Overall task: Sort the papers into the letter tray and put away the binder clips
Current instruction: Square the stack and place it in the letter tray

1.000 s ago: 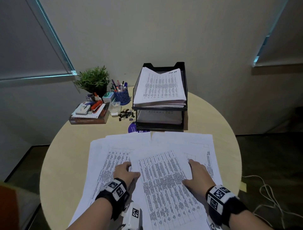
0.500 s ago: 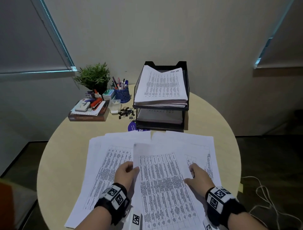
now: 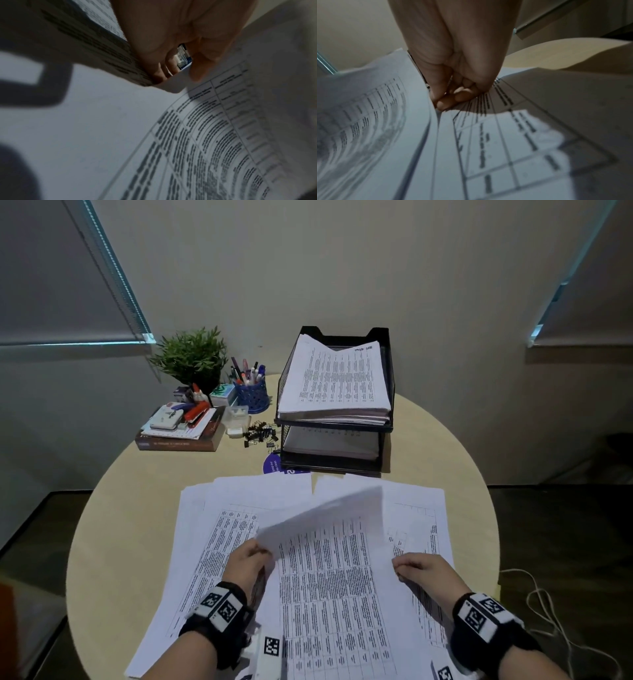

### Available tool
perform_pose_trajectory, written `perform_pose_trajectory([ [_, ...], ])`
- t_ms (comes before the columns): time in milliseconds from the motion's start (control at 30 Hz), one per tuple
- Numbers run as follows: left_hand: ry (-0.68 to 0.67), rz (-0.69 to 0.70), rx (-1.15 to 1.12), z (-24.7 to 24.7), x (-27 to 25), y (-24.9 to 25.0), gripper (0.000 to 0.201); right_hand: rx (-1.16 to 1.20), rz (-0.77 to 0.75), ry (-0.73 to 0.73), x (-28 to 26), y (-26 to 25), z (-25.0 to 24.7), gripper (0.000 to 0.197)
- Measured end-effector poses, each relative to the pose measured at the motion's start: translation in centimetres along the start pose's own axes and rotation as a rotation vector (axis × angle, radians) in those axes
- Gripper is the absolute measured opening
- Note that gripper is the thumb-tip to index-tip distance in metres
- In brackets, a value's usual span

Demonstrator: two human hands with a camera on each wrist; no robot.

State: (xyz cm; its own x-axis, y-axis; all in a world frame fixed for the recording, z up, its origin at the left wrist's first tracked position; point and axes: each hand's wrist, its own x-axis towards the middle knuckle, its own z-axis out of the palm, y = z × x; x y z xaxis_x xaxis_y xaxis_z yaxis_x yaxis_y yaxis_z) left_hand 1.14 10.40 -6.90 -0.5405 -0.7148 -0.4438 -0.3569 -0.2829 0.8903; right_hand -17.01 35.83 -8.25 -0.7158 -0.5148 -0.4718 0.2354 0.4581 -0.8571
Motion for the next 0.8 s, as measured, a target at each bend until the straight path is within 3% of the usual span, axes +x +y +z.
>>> perform_pose_trajectory([
  [133, 0.008, -0.006, 0.015, -0.1, 0.1, -0.4, 0.035, 0.059, 0.041, 0.016, 0.0, -0.5, 0.3, 0.017],
  [200, 0.004, -0.007, 0.034, -0.3, 0.6, -0.9, 0.039, -0.025, 0.028, 0.080, 0.1, -1.0, 0.4, 0.010],
  [267, -0.013, -0.035, 0.008, -0.4, 0.9, -1.1, 0.047, -0.295, 0.020, 0.236, 0.6, -1.3, 0.0, 0.035],
  [333, -0.063, -0.034, 0.016, -0.6, 0.9, -0.8, 0.042, -0.366, 0.066, 0.336, 0.7, -2.2, -0.3, 0.065],
  [433, -0.145, 0.026, 0.086, -0.7, 0.7, -0.7, 0.038, -0.170, 0.133, 0.285, 0.5, -3.4, -0.1, 0.079],
  [533, -0.197, 0.056, 0.043, -0.9, 0.5, -0.8, 0.056, -0.055, 0.176, 0.223, 0.8, -3.4, -0.1, 0.073],
  [700, -0.211, 0.036, -0.019, -0.8, 0.8, -0.8, 0.059, -0.486, 0.171, 0.334, 1.7, -2.5, 0.5, 0.051],
  [800, -0.179, -0.018, -0.003, -0.7, 0.4, -0.6, 0.040, -0.394, 0.176, 0.263, 2.0, -3.0, 0.9, 0.075],
])
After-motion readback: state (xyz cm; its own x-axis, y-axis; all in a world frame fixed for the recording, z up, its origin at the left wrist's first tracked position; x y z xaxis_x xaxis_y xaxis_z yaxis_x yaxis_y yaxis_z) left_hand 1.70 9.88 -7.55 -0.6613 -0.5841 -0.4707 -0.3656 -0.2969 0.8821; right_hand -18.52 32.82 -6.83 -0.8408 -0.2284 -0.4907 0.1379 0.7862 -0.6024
